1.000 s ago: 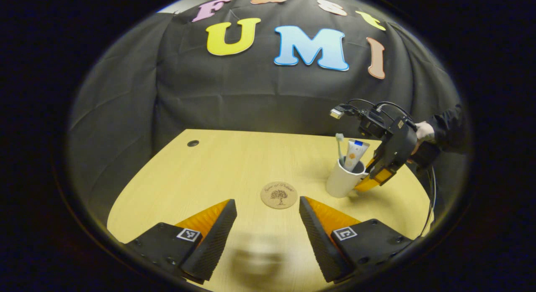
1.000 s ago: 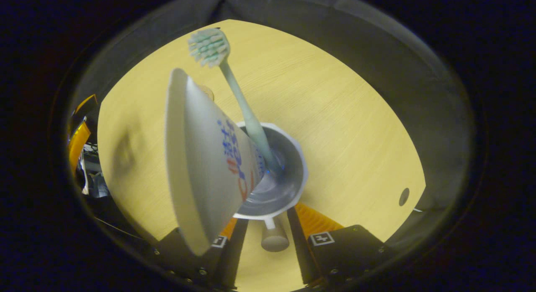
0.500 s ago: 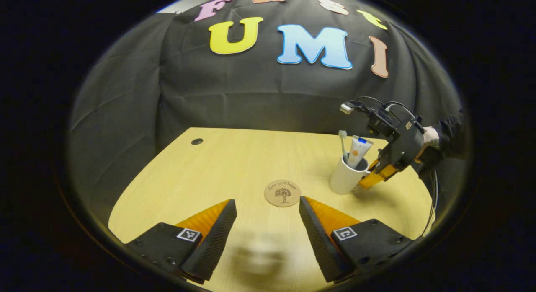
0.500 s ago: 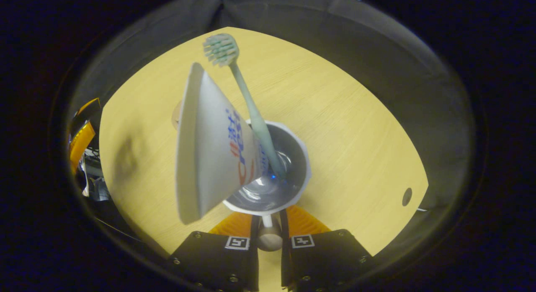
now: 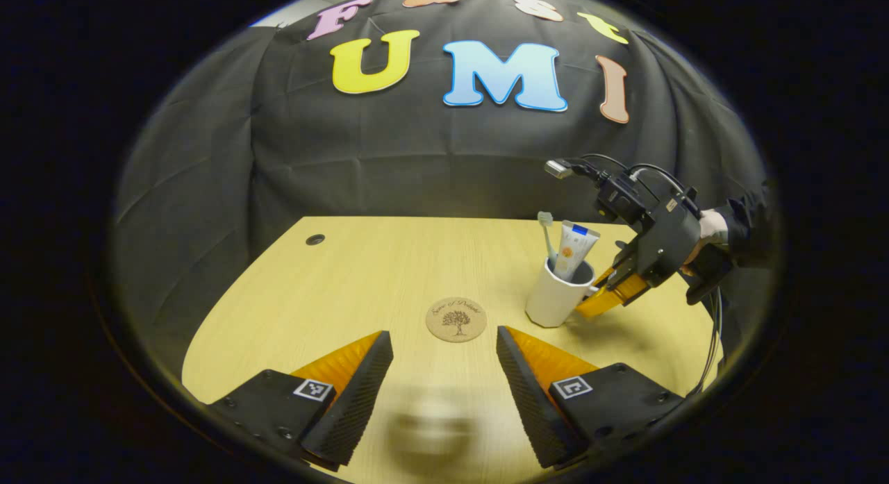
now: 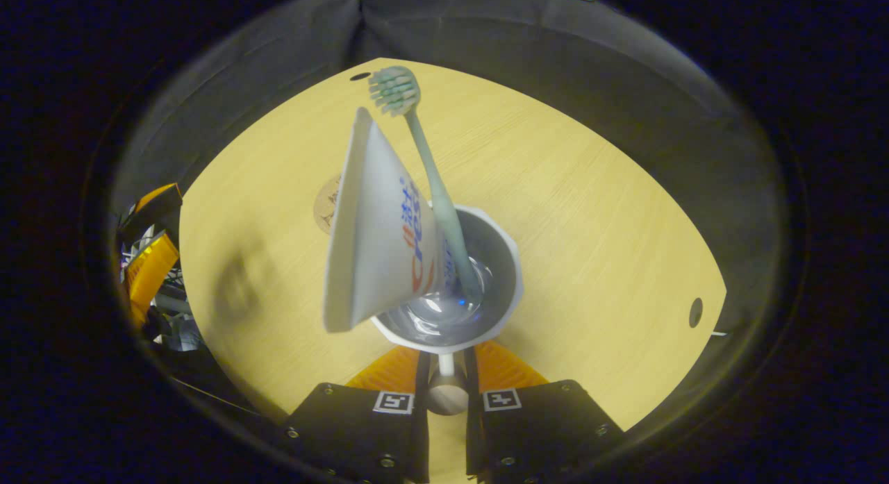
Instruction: Put the toothbrush and toothpaste on the desktop into the cup, then pick up the cup and place it on the coaster on the desktop.
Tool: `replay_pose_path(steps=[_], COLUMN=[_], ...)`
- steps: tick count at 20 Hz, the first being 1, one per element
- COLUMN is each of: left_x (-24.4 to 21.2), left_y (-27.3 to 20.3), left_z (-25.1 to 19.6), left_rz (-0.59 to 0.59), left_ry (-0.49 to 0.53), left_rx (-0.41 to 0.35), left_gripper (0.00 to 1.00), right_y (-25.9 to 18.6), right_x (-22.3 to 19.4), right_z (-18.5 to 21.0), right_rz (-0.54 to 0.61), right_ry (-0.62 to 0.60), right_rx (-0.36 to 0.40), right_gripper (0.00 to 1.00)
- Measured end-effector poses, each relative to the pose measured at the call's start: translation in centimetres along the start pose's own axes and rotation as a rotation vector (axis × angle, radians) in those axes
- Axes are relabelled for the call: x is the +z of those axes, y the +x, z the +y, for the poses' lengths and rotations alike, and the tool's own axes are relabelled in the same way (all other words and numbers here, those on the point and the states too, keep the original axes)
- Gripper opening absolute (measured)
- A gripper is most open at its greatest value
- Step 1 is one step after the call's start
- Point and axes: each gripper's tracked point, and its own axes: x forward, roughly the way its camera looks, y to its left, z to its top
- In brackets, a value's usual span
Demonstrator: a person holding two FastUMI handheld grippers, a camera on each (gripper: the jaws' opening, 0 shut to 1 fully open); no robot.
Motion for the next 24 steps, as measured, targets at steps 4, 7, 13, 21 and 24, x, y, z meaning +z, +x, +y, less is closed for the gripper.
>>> replay_pose_path(steps=[4, 7, 13, 21, 24], left_x=[-0.1, -0.2, -0.9, -1.2, -1.6], left_y=[-0.4, -0.9, -2.3, -3.7, -4.4], left_z=[0.7, 1.7, 4.3, 9.4, 10.9], left_rz=[-0.002, -0.004, -0.012, -0.02, -0.02], left_ry=[-0.006, -0.011, -0.025, -0.069, -0.084], left_rx=[0.006, 0.015, 0.042, 0.114, 0.139], left_gripper=[0.99, 0.99, 0.98, 0.99, 1.0], right_y=[0.2, 0.2, 0.9, 2.3, 3.2], right_x=[1.4, 2.1, 4.1, 8.3, 9.3], right_z=[1.4, 2.5, 4.7, 8.4, 9.4], right_rz=[-0.028, -0.031, -0.032, -0.03, -0.024], right_ry=[0.021, 0.02, -0.005, -0.048, -0.059], right_rx=[0.015, 0.023, 0.029, 0.06, 0.065], right_gripper=[0.21, 0.21, 0.21, 0.22, 0.22])
